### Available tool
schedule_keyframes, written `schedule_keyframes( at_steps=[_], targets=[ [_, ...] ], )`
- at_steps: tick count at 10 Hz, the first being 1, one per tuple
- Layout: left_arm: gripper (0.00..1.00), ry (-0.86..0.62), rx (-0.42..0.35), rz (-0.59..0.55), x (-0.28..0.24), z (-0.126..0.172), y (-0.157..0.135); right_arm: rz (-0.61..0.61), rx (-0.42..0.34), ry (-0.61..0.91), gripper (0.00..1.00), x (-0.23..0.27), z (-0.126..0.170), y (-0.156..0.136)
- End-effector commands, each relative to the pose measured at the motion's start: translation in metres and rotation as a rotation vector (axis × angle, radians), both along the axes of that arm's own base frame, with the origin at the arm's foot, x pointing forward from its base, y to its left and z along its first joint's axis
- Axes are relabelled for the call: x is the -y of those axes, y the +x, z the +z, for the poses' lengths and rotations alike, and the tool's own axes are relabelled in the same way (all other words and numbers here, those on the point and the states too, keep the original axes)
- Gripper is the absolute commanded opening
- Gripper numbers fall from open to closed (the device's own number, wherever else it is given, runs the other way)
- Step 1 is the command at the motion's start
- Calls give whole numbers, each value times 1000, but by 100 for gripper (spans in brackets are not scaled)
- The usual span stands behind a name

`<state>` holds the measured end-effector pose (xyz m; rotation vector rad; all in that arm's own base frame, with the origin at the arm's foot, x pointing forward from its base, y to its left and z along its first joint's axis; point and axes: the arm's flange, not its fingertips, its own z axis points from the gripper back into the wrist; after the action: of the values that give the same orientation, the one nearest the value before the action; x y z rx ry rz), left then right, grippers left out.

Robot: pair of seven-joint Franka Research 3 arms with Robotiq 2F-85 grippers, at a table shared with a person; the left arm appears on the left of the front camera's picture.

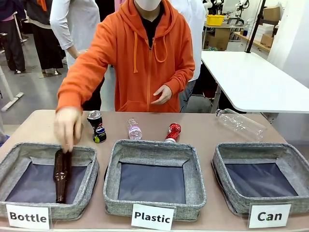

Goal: Sort the can waste into the basket.
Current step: Pick up the can waste from the table and place it in the right Fabric basket.

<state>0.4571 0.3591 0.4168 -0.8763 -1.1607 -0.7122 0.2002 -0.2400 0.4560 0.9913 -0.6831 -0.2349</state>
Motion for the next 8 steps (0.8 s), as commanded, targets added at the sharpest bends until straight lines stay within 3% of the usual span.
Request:
schedule_keyframes(
  at_steps=[1, 2, 4, 6, 8],
  targets=[
    [100, 64, -9, -9, 35, 13, -10, 5, 36, 2, 100, 1, 3, 2],
    [100, 82, 6, -12, 51, 15, -11, 5, 36, 2, 100, 1, 3, 2],
    [100, 169, 35, -138, 113, 13, 0, 5, 36, 2, 100, 1, 3, 2],
    [100, 254, -22, -325, 178, 0, 26, 5, 36, 2, 100, 1, 3, 2],
    [100, 313, -23, -344, 231, -15, 50, 5, 36, 2, 100, 1, 3, 2]
  ],
)
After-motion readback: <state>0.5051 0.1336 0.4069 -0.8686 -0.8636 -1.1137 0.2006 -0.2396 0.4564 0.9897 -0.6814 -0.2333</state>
